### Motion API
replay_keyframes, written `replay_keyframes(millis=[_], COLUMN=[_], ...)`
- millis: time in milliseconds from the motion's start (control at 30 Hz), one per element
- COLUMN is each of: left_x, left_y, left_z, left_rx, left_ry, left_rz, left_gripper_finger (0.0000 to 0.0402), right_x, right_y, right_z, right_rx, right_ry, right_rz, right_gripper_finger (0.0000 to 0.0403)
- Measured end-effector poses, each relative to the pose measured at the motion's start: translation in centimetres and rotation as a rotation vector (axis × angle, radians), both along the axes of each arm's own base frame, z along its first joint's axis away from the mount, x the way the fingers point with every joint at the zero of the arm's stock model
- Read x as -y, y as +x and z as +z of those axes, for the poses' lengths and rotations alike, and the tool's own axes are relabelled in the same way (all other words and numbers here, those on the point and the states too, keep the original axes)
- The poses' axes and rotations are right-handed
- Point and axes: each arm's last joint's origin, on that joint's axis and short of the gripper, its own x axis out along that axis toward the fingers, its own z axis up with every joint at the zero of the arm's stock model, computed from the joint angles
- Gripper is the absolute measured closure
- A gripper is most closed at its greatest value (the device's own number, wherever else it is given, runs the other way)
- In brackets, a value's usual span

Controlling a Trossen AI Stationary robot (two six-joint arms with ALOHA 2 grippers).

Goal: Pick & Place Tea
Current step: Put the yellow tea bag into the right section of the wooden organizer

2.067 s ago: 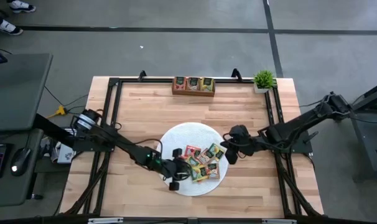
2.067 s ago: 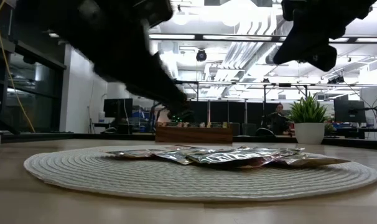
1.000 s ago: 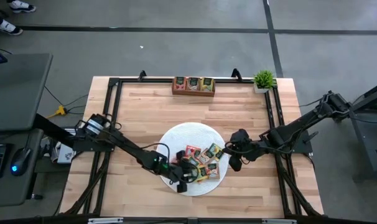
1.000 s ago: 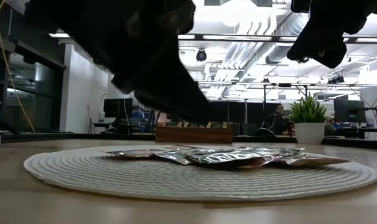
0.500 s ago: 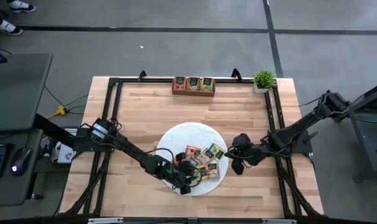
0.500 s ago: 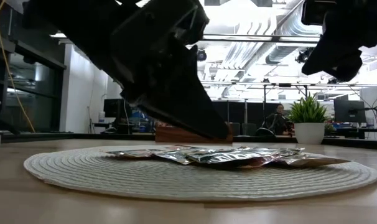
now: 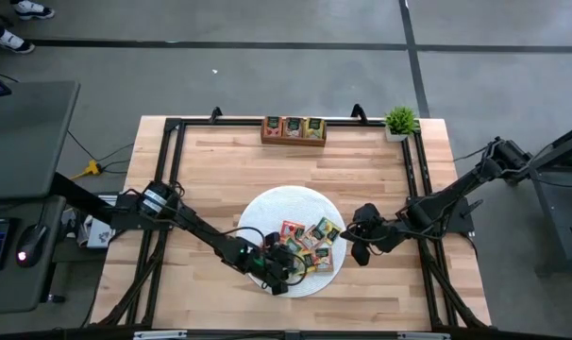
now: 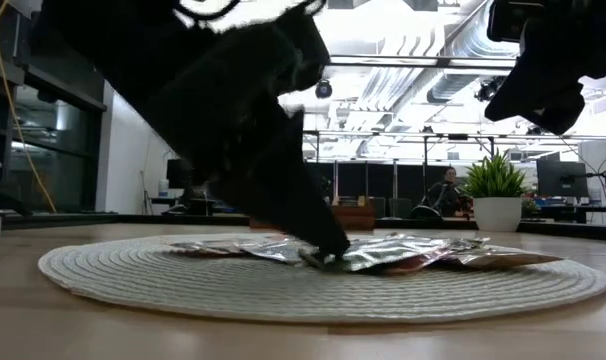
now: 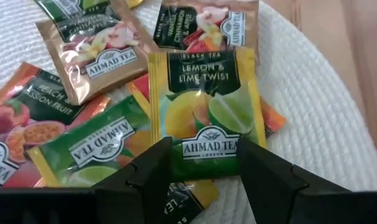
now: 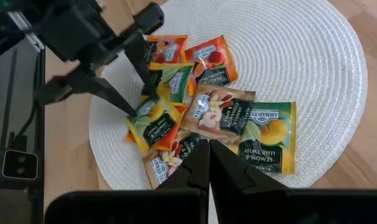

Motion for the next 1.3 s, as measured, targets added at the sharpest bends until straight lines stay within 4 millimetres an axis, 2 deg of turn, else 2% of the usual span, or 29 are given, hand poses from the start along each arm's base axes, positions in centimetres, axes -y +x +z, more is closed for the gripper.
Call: replay_keyframes(millis=[233, 500, 633, 800, 1000, 1200, 1300], left_x=[0.5, 0.4, 0.3, 0.3, 0.3, 0.3, 0.3], left_y=[0.5, 0.3, 0.2, 0.2, 0.2, 0.2, 0.2], left_z=[-1.3, -1.8, -2.0, -2.0, -2.1, -2.1, -2.1], left_rx=[-0.013, -0.044, -0.044, -0.044, -0.045, -0.043, -0.041], left_ry=[-0.025, 0.0, 0.026, 0.029, 0.031, 0.032, 0.031], left_rz=[0.024, 0.036, 0.053, 0.052, 0.052, 0.051, 0.051], left_gripper_finger=[0.0225, 0.0225, 0.0225, 0.0225, 0.0225, 0.0225, 0.0225], right_x=[-0.2, -0.8, -1.5, -2.9, -3.1, -2.6, -2.5], right_y=[0.2, 0.4, 1.4, 3.7, 6.0, 6.9, 7.0], right_z=[0.3, -0.4, -1.9, -3.8, -5.7, -7.3, -7.4], right_rx=[0.031, -0.043, -0.084, -0.021, 0.042, 0.001, -0.001], right_ry=[0.069, 0.236, 0.308, 0.417, 0.51, 0.584, 0.602], right_rz=[0.0, -0.019, -0.045, -0.046, -0.075, -0.114, -0.133], right_gripper_finger=[0.0403, 0.0391, 0.036, 0.0302, 0.0245, 0.0219, 0.0217])
